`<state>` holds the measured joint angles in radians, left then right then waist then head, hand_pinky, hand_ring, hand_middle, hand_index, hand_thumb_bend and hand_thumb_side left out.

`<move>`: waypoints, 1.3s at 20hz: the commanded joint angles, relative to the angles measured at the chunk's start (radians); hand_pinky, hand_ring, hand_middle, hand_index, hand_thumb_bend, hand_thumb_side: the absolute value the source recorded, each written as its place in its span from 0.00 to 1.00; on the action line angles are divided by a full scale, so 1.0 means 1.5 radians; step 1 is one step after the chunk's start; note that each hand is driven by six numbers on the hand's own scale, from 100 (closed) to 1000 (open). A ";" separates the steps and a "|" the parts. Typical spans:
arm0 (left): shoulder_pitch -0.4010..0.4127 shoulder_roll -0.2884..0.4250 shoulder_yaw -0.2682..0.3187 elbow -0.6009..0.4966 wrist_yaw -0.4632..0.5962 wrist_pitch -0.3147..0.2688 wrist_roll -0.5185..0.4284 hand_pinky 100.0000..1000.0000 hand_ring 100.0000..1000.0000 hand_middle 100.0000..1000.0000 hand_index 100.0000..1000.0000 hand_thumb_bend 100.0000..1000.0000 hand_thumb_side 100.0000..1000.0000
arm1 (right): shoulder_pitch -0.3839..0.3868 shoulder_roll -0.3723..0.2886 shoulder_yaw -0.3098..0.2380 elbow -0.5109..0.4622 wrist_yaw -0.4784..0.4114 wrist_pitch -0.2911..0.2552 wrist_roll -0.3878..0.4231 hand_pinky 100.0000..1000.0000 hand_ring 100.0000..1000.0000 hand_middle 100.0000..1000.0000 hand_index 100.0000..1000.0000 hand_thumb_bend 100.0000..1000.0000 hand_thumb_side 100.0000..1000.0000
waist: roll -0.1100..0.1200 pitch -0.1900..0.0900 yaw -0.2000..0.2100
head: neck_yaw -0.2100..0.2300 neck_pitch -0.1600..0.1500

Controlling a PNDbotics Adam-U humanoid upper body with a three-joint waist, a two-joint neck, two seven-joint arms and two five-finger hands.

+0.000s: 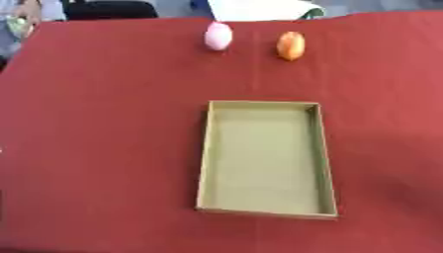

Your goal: Pick up objects on the table and place them in the box.

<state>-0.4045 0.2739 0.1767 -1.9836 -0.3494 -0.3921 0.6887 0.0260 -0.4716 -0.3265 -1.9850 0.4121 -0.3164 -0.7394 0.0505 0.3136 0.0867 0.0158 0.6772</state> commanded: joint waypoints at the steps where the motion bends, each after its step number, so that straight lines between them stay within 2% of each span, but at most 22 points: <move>1: -0.004 0.010 0.004 -0.011 0.000 0.000 0.000 0.79 0.72 0.61 0.77 0.17 0.46 | -0.004 -0.010 -0.007 -0.010 -0.004 -0.001 0.002 0.59 0.67 0.52 0.73 0.09 0.81 | -0.001 -0.011 0.000 | 0.002 0.005; 11: -0.003 0.011 0.004 -0.011 0.000 0.000 0.000 0.79 0.72 0.61 0.77 0.17 0.46 | -0.003 -0.010 -0.008 -0.010 -0.004 -0.003 -0.001 0.59 0.67 0.52 0.73 0.09 0.80 | -0.001 -0.013 0.001 | 0.003 0.008; 14: -0.003 0.013 0.004 -0.011 0.000 -0.001 0.000 0.79 0.72 0.61 0.77 0.17 0.46 | -0.001 -0.023 -0.008 -0.010 -0.002 -0.002 -0.003 0.60 0.69 0.53 0.73 0.10 0.80 | -0.002 -0.014 0.002 | 0.004 0.009; 17: -0.004 0.017 0.003 -0.011 0.000 -0.001 -0.001 0.79 0.72 0.61 0.77 0.17 0.46 | 0.010 -0.075 -0.012 -0.010 0.001 0.010 -0.015 0.62 0.70 0.54 0.74 0.11 0.80 | -0.006 -0.014 0.002 | 0.003 0.010; 20: -0.004 0.021 0.003 -0.011 0.000 -0.002 -0.002 0.79 0.72 0.61 0.77 0.17 0.45 | 0.028 -0.144 -0.013 -0.010 0.003 0.038 -0.022 0.63 0.71 0.54 0.75 0.11 0.80 | -0.009 -0.015 0.003 | 0.003 0.011; 26: -0.004 0.027 0.002 -0.011 0.000 -0.002 -0.004 0.79 0.72 0.61 0.77 0.17 0.45 | 0.061 -0.288 -0.014 -0.010 -0.044 0.146 0.002 0.64 0.71 0.53 0.76 0.11 0.82 | -0.014 -0.017 0.003 | 0.004 0.012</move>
<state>-0.4037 0.2842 0.1763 -1.9836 -0.3494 -0.3927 0.6846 0.1174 -0.8273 -0.3328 -1.9850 0.3662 -0.1280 -0.7441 0.0329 0.3076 0.0911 0.0191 0.6872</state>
